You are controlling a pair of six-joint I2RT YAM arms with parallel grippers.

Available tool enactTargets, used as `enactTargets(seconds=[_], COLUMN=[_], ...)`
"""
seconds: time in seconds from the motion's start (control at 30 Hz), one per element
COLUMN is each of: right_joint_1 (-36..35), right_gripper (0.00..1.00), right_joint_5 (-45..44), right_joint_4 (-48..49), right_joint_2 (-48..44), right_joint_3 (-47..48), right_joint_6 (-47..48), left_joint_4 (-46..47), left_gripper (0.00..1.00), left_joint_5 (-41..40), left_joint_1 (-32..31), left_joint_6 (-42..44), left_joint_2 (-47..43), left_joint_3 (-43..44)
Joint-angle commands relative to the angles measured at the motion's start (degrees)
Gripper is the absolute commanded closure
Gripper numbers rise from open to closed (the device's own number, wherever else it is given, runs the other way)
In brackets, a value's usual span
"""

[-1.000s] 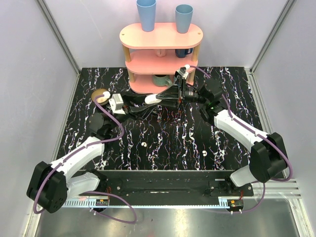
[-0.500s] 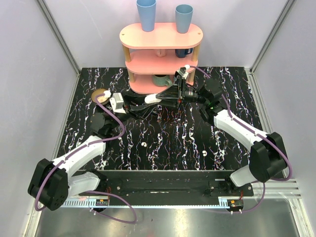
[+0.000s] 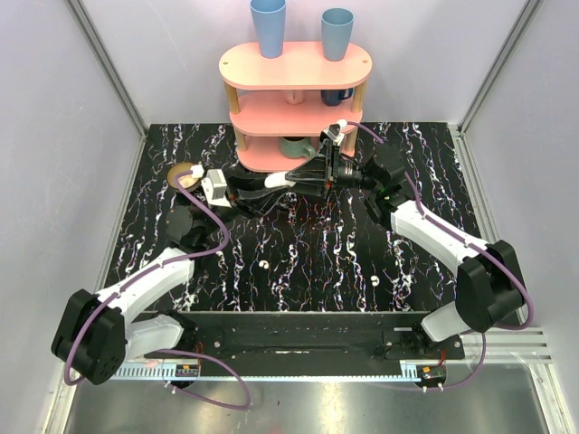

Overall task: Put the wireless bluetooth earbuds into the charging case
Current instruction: Pass from the right arm to the left, then open the charging case.

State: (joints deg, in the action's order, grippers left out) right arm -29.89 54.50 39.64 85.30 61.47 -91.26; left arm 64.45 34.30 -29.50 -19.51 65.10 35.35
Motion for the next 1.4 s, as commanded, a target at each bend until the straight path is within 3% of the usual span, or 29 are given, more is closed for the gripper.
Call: enactTargets(seconds=[0.0, 0.03, 0.07, 0.2, 0.3, 0.4, 0.5, 0.73, 1.0, 1.37], right_joint_1=[-0.6, -0.6, -0.5, -0.6, -0.6, -0.5, -0.6, -0.5, -0.9, -3.2], right_gripper=[0.8, 0.76, 0.63, 0.39, 0.32, 0.26, 0.21, 0.15, 0.15, 0.15], right_joint_5=[0.5, 0.4, 0.3, -0.3, -2.4, -7.4, -12.6, -18.6, -27.0, -26.4], right_joint_4=[3.0, 3.1, 3.1, 0.6, -11.5, -34.5, -43.7, -48.0, -63.4, -65.9], right_joint_2=[0.0, -0.1, -0.1, -1.4, -3.9, -6.9, -9.4, -12.9, -13.7, -10.9], right_joint_3=[0.4, 0.4, 0.4, 0.8, 3.9, 9.1, 11.9, 12.4, 18.2, 22.4], right_joint_6=[-0.2, -0.1, 0.0, 3.6, 13.8, 28.3, 37.6, 44.9, 59.4, 65.7], left_joint_4=[2.4, 1.6, 1.1, 0.1, -0.9, -2.2, -2.9, -5.3, -7.8, -7.8], left_gripper=[0.99, 1.0, 1.0, 1.0, 1.0, 1.0, 1.0, 1.0, 1.0, 1.0], left_joint_5=[0.1, 0.3, 0.3, 0.1, -0.8, -1.6, -2.0, -2.8, -1.4, 0.9], left_joint_1=[-0.2, -0.2, -0.3, -0.3, -0.3, -0.3, -0.3, -0.3, -0.3, -0.4], left_joint_6=[1.0, 1.4, 1.6, 2.3, 2.8, 3.2, 3.4, 3.8, 2.8, -0.9], left_joint_2=[0.2, 0.2, 0.1, -0.4, -1.6, -2.8, -3.8, -5.2, -5.5, -3.1], left_joint_3=[2.3, 2.4, 2.5, 1.8, 0.9, 0.2, -0.5, -1.3, 0.2, 2.4])
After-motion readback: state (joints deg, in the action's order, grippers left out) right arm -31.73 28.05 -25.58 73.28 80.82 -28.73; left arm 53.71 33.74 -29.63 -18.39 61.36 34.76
